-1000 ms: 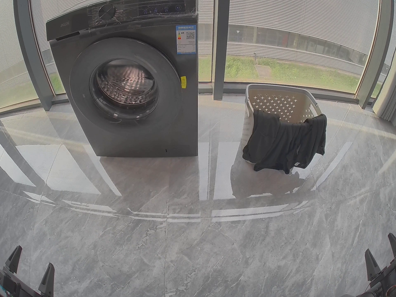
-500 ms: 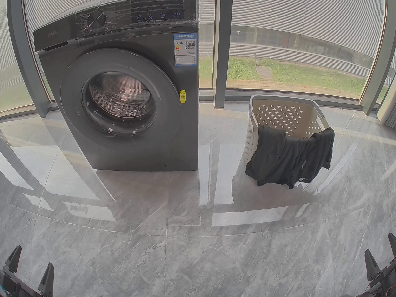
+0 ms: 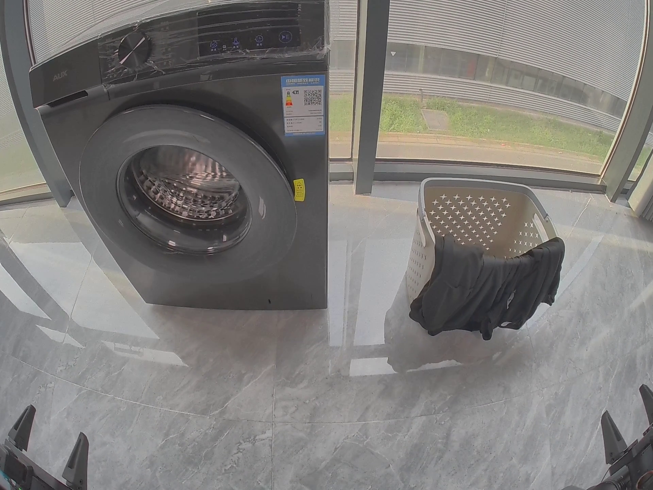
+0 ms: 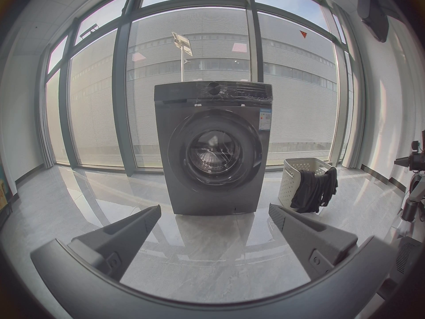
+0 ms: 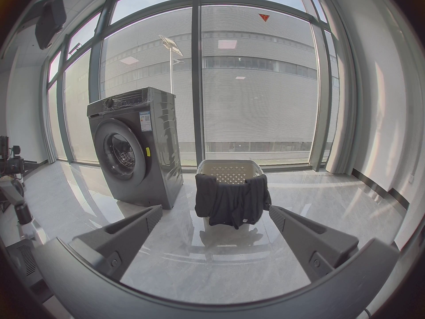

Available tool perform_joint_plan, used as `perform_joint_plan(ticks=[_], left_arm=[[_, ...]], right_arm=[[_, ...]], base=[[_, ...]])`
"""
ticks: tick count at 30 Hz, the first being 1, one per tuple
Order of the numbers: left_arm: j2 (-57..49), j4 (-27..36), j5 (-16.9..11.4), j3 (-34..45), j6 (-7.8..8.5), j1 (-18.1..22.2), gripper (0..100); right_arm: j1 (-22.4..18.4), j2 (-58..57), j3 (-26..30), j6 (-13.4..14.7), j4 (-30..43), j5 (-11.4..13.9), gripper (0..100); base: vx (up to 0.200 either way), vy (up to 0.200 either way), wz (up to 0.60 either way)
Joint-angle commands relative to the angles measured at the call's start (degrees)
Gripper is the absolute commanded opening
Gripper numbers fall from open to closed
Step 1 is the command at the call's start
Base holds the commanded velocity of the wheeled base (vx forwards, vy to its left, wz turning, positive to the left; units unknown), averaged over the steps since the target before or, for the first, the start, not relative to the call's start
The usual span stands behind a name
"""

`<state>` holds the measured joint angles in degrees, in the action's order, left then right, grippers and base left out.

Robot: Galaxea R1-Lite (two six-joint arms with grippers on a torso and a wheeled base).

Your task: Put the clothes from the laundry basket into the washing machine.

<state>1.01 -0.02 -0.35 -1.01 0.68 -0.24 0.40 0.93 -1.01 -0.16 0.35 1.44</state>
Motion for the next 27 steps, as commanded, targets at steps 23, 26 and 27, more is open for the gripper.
perform_joint_plan(ticks=[23, 26, 27], left_arm=[[-1.0, 0.0, 0.0, 0.9, 0.46, 0.0, 100], [-1.0, 0.0, 0.0, 0.9, 0.46, 0.0, 100], [-1.0, 0.0, 0.0, 0.8, 0.46, 0.0, 100]], right_arm=[[-0.1, -0.9, 0.9, 0.0, 0.0, 0.1, 100], [-0.1, -0.9, 0.9, 0.0, 0.0, 0.1, 100], [-0.1, -0.9, 0.9, 0.0, 0.0, 0.1, 100]], base=[[0.183, 0.000, 0.00], [0.000, 0.000, 0.00], [0.000, 0.000, 0.00]])
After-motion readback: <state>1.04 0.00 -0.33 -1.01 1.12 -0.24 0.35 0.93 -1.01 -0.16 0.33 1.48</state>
